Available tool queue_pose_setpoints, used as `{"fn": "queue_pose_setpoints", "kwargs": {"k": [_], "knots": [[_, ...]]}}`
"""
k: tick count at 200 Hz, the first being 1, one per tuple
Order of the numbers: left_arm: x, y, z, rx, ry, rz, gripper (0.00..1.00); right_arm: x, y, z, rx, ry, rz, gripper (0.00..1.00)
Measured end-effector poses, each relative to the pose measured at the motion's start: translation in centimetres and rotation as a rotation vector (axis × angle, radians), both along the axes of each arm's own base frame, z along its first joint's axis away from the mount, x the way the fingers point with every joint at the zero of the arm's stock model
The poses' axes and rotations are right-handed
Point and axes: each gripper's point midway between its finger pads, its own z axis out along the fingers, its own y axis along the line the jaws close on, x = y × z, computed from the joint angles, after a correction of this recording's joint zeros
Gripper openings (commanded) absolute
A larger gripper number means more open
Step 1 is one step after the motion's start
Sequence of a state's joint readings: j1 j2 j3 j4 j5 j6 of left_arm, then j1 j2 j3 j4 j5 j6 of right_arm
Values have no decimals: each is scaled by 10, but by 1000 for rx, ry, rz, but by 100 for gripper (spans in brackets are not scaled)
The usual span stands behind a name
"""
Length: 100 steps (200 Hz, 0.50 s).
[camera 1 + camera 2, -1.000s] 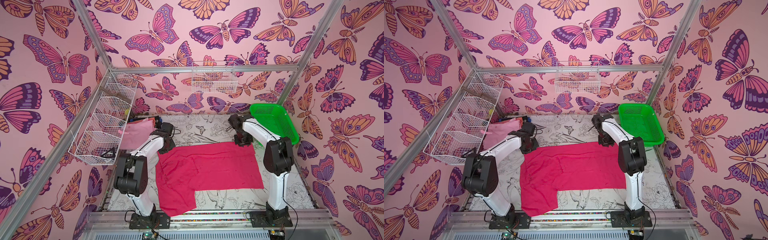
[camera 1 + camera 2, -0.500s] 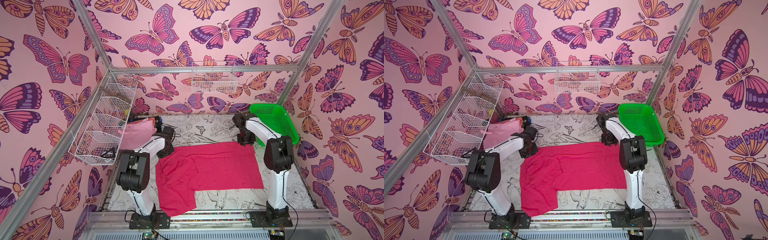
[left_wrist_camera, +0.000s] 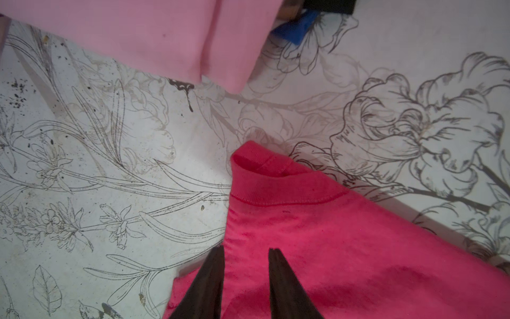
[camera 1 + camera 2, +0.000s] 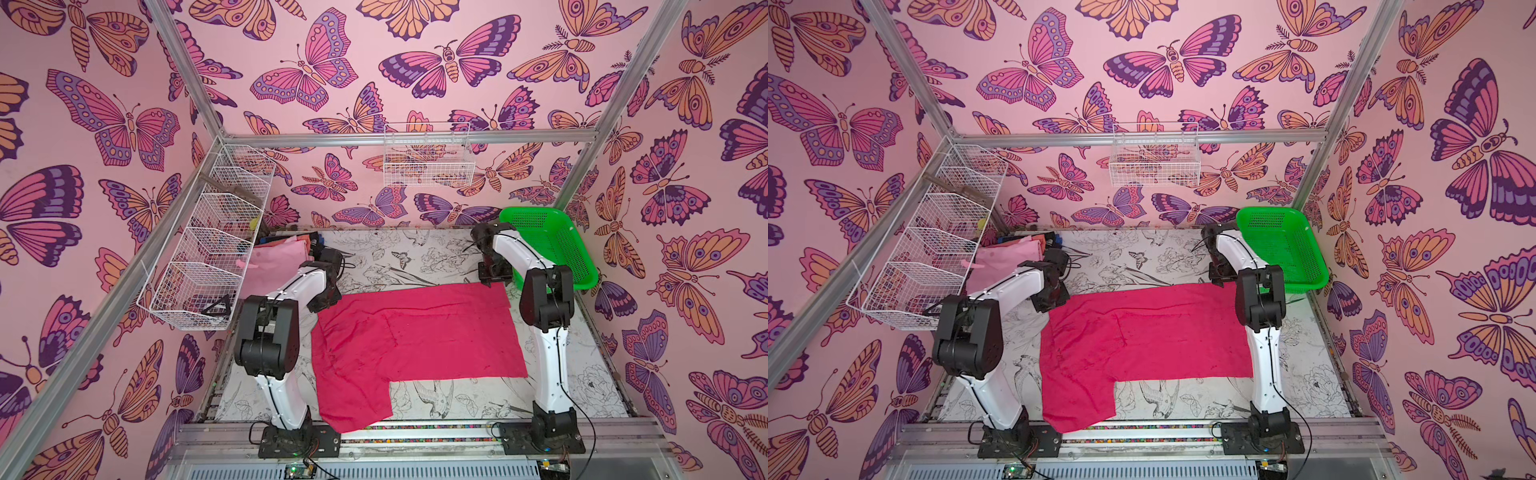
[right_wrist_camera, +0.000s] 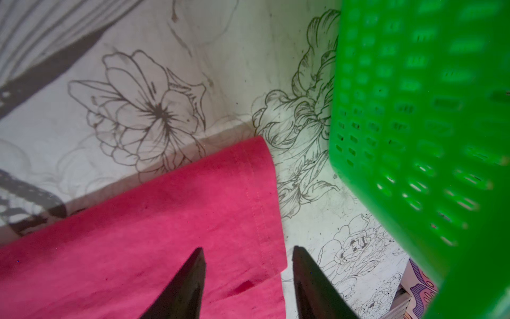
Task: Fold and stack t-shirts
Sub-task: Move the T-shirt to the center of the board.
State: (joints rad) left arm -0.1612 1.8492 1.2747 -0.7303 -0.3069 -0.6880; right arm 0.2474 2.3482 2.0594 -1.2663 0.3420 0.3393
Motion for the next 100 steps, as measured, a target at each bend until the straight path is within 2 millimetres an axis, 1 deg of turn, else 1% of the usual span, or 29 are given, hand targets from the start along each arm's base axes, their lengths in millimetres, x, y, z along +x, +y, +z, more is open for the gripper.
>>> {"fn": "queue_pose_setpoints", "kwargs": {"k": [18, 28, 100], "knots": [[-2, 0, -8, -2, 25, -2, 41, 0, -2, 0, 3, 0, -7, 62], [-2, 0, -10, -9, 28, -1, 42, 1, -4, 0, 4, 0, -9, 62], [7, 6, -16, -56, 21, 23, 43, 6, -4, 3, 21, -11, -18, 63]]}}
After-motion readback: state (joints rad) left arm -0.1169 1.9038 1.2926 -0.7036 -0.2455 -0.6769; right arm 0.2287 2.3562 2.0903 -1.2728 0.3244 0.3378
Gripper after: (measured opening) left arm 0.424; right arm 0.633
